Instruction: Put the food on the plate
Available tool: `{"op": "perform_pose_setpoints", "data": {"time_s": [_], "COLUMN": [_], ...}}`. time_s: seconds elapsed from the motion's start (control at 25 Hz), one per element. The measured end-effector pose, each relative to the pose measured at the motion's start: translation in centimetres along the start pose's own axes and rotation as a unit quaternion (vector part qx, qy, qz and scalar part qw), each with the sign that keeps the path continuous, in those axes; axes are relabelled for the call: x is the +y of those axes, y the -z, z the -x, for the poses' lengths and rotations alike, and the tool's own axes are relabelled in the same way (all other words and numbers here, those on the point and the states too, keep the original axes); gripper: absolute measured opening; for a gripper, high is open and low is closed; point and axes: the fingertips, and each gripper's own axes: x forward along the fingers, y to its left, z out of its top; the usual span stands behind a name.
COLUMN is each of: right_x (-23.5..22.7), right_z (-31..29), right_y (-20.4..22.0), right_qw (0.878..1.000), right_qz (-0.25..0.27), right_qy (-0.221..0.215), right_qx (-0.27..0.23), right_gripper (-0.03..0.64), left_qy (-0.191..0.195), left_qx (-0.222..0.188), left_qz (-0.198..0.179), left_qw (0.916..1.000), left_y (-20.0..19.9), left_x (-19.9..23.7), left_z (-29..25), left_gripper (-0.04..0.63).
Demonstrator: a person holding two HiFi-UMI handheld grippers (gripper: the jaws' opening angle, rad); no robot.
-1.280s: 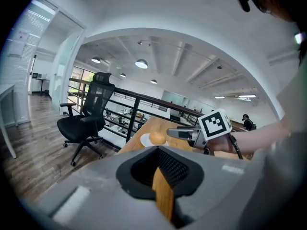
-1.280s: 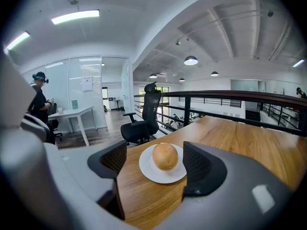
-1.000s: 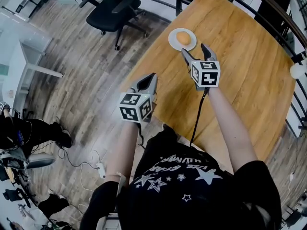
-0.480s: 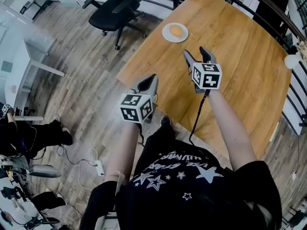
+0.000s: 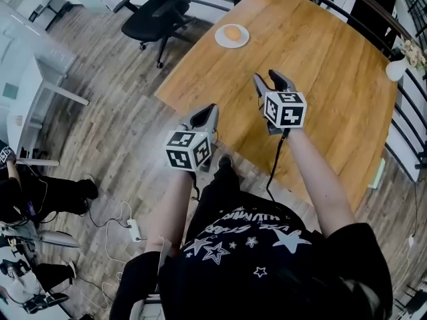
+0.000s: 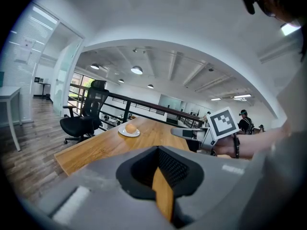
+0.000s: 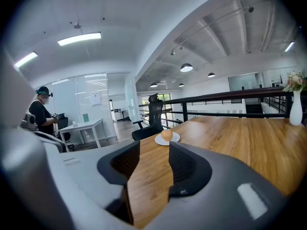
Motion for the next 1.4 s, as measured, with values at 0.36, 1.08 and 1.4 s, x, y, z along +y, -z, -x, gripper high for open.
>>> {"op": "perform_pose_setpoints", "data": {"time_s": [0.36, 1.08, 1.4], "right_x": [-1.2, -1.2, -1.3], "right_z": [7.5, 19.2, 22.5], "right_y": [3.1, 5.1, 5.7], "right_qw": [1.000, 1.000, 0.999], "right_qz": [-0.004, 0.016, 0.013], "right_qy": [0.013, -0.001, -0.019], "right_qx": [0.002, -0.027, -0.033], "right_gripper": [0.121, 0.001, 0.000], "left_qy": [0.001, -0.018, -0.031], "left_qx": [-0.001, -0.030, -0.040], "left_qz": [0.001, 0.009, 0.011], "left_qw": [1.0000, 0.9994, 0.9987], "left_y": [2.7, 5.6, 6.2], "left_x": [-5.4, -13.1, -15.2], "left_z": [3.0, 9.1, 10.8], "left_gripper": [0.002, 0.002, 0.002]}}
